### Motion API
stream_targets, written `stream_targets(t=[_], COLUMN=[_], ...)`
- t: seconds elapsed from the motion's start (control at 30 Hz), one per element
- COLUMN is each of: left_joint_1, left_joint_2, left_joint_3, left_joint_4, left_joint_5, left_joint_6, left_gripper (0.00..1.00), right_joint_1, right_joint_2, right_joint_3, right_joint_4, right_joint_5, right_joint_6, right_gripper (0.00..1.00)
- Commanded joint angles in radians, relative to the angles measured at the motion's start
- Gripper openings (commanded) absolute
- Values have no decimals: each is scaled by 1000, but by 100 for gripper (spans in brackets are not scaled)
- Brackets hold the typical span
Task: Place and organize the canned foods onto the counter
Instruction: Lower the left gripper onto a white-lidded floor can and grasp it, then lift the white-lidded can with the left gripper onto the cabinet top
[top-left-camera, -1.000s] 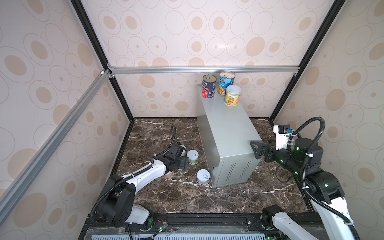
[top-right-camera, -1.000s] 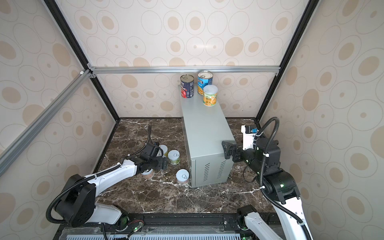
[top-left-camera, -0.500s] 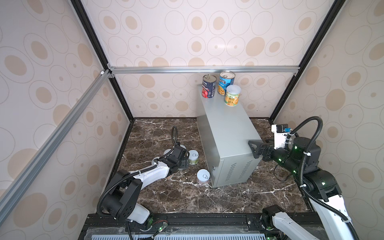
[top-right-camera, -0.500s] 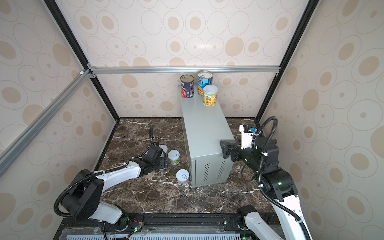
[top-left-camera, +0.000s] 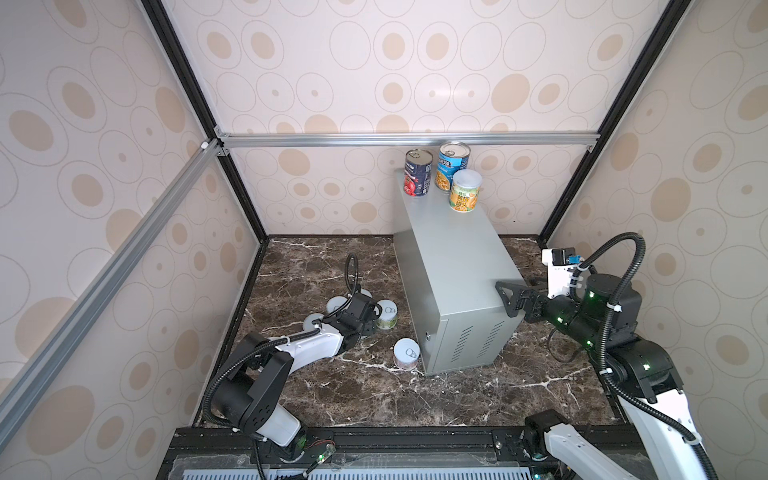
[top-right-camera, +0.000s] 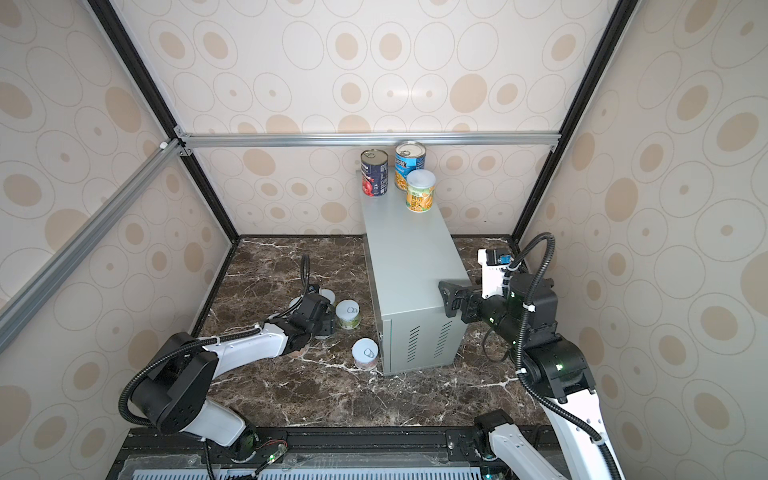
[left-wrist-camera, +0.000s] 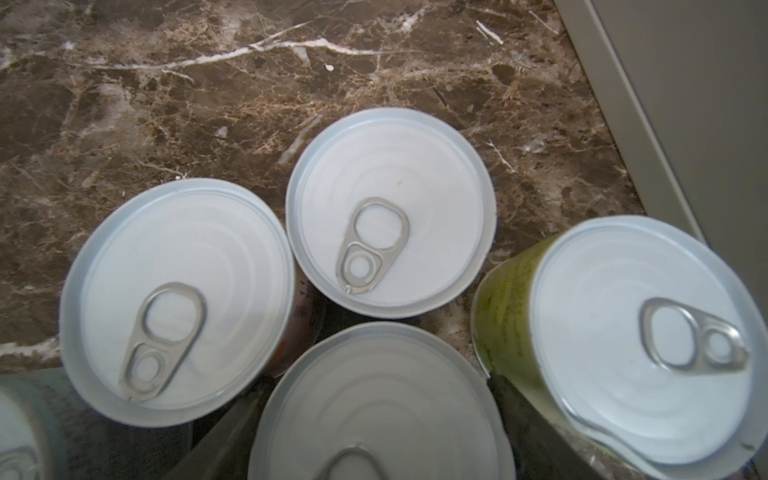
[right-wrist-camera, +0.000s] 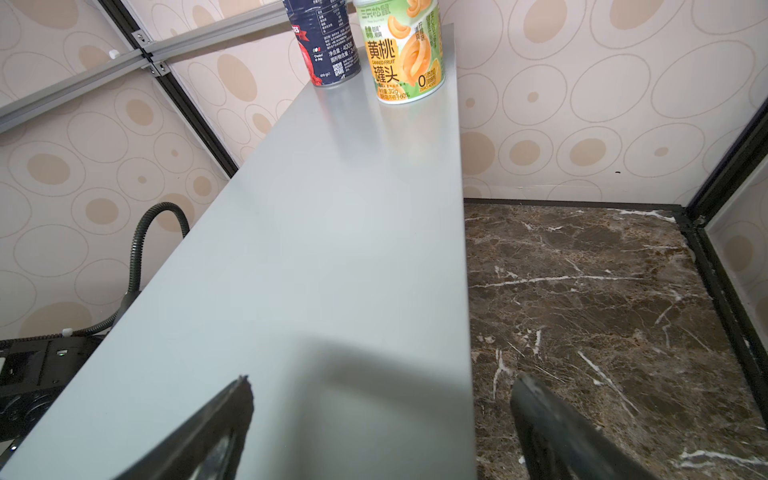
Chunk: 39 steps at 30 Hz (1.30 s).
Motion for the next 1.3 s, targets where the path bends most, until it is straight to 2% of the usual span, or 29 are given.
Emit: stream_targets(t=[0.0,0.27,0.33,0.37,0.43,0.63,0.73,0.97,1.07,1.27], left_joint_1=[-5,-5,-5,-4,-5,-6,-5,-5,-4,-10], left_joint_2=[-46,-179,-203,-208,-214,-243,-230,-53,50,150], left_joint_3=[24,128,172,209,279,513,686,1199,1417,1624], left_joint_4=[-87,-234,-273,-307,-372,-513,-605,-892,-990,-1022], left_joint_5=[-46,-37,2,15,22,164,248,530,611,763], left_joint_6=[4,97,152,178,225,434,532,694,725,747], left_gripper=[57,28,12,0,0,0,0,0,0,0], right_joint_1=[-3,-4,-4,-4,-3,-4,-5,-4,-3,-3], right_joint_2=[6,26,32,35,42,64,82,133,153,184], right_joint_3=[5,54,66,72,83,119,148,223,250,294], right_joint_4=[28,27,24,25,24,17,-2,-47,-61,-85], right_joint_5=[-28,-39,-43,-45,-51,-62,-57,-63,-80,-107], right_joint_6=[-1,-23,-27,-28,-30,-34,-31,-33,-44,-72], right_gripper=[100,100,100,100,100,100,100,100,100,100])
